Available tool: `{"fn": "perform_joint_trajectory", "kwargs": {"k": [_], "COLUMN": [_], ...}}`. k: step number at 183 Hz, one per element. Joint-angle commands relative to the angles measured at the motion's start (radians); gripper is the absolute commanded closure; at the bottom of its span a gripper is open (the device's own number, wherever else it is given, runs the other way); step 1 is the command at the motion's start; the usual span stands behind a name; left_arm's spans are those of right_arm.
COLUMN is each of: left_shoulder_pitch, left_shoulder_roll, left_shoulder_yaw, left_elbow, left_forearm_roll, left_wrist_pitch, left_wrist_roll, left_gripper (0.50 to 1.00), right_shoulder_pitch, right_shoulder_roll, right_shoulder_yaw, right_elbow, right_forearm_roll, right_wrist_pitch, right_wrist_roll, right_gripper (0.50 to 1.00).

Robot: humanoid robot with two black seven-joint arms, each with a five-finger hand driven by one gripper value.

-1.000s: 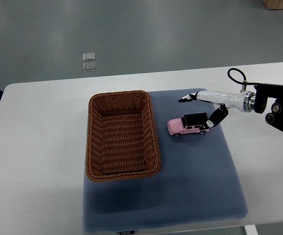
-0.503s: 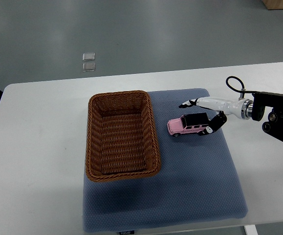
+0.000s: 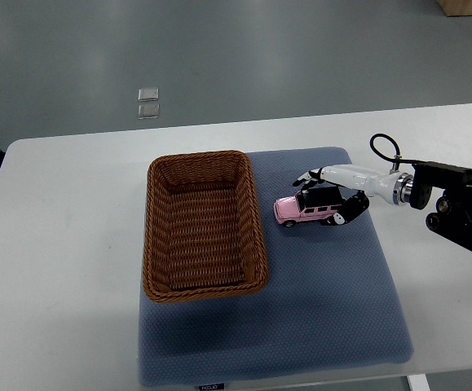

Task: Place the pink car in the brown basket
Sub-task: 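Lift the pink car with the right hand and carry it over the basket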

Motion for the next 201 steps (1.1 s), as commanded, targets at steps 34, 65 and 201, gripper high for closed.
{"fn": "perform_joint_trajectory", "kwargs": {"k": [34,65,201], "left_shoulder_pitch": [0.0,0.0,0.0], "left_shoulder_roll": [0.0,0.0,0.0], "left_shoulder_yaw": [0.0,0.0,0.0], "left_elbow": [0.0,0.0,0.0], "left_forearm_roll": [0.0,0.0,0.0], "left_wrist_pitch": [0.0,0.0,0.0], "left_wrist_roll": [0.0,0.0,0.0], "left_gripper": [0.5,0.5,0.5], "right_shoulder_pitch": [0.001,0.007,0.153], "right_shoulder_roll": [0.0,-0.001,0.035], "right_shoulder_yaw": [0.0,0.002,0.077], "right_elbow": [0.0,0.0,-0.003], "right_forearm_roll": [-0.001,-0.001,0.071], "right_wrist_pitch": [-0.001,-0.003,-0.02], "right_wrist_roll": [0.0,0.002,0.008], "right_gripper": [0.912,0.959,1.0]}}
